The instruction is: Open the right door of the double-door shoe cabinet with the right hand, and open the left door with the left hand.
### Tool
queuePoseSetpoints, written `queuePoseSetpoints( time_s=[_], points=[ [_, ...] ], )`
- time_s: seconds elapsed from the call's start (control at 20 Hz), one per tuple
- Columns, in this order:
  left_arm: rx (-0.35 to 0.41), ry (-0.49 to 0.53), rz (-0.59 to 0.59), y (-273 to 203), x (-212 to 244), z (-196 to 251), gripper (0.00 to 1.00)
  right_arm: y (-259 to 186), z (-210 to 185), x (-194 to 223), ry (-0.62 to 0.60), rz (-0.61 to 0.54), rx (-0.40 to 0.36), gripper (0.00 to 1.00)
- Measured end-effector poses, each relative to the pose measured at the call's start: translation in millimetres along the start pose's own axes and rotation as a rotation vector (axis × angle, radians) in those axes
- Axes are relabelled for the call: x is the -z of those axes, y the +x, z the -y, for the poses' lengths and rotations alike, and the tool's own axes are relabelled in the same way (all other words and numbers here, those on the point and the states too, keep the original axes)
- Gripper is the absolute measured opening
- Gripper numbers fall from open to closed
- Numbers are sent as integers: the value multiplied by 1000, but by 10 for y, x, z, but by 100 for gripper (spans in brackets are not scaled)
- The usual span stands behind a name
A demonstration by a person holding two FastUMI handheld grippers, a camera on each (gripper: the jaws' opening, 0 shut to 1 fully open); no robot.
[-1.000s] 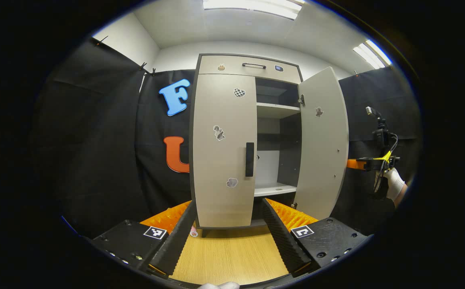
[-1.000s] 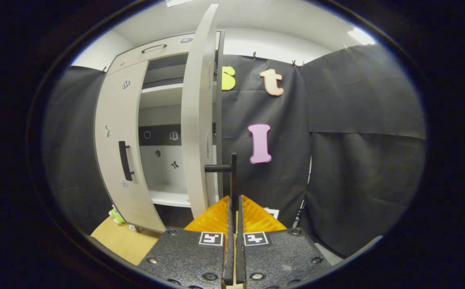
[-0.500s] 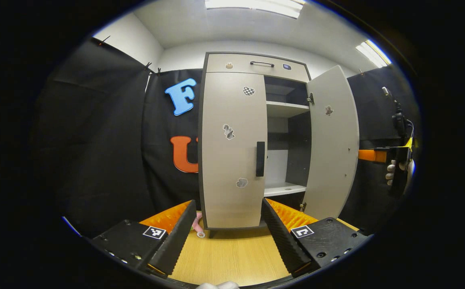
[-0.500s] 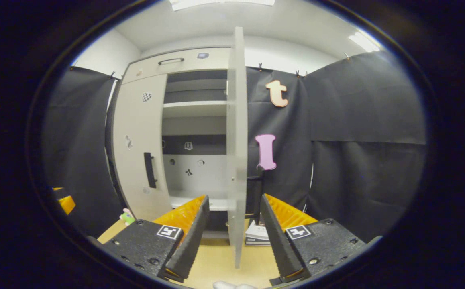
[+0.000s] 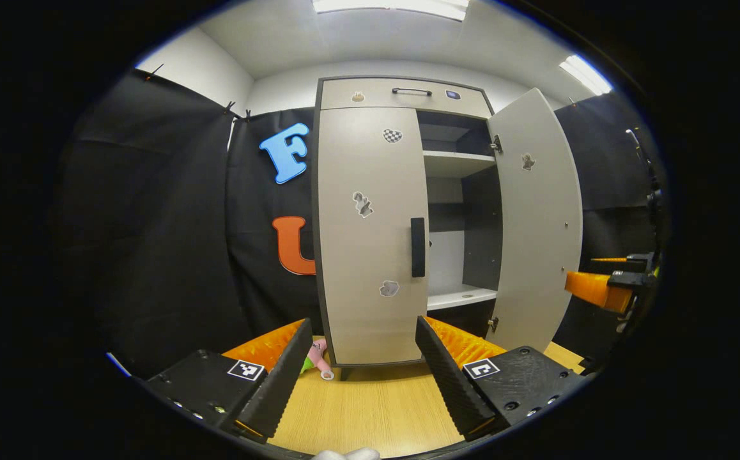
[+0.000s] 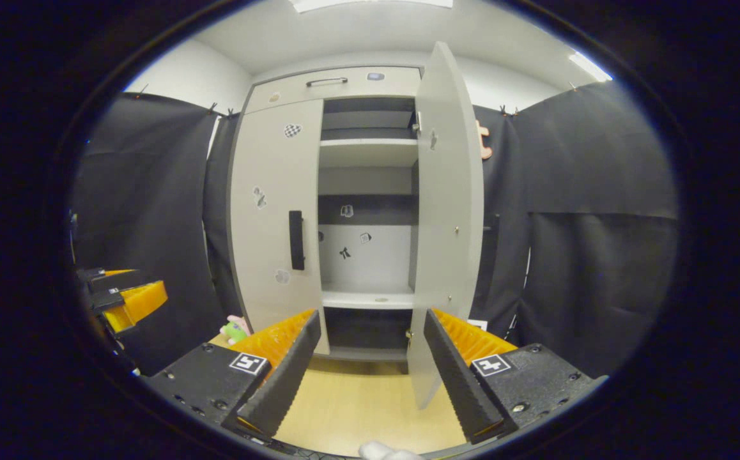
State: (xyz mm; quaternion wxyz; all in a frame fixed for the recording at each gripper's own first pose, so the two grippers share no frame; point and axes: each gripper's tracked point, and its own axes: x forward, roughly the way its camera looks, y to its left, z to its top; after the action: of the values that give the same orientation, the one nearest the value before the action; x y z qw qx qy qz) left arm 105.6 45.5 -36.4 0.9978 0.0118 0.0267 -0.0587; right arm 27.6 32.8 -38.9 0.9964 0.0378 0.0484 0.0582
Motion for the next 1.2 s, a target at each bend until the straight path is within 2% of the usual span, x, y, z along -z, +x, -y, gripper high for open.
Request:
queuePoseSetpoints(
  time_s=[0.35, 0.75, 1.2],
  points=[
    [17, -7, 21, 564, -173, 280, 96, 147, 16, -89, -6, 6, -31, 100],
    [39, -19, 109, 1572, -615, 680, 96, 350, 208, -204, -1, 1, -27, 100],
    [16, -1, 85, 2714, -509, 865, 96, 504, 359, -269, 1, -8, -30, 100]
  ],
)
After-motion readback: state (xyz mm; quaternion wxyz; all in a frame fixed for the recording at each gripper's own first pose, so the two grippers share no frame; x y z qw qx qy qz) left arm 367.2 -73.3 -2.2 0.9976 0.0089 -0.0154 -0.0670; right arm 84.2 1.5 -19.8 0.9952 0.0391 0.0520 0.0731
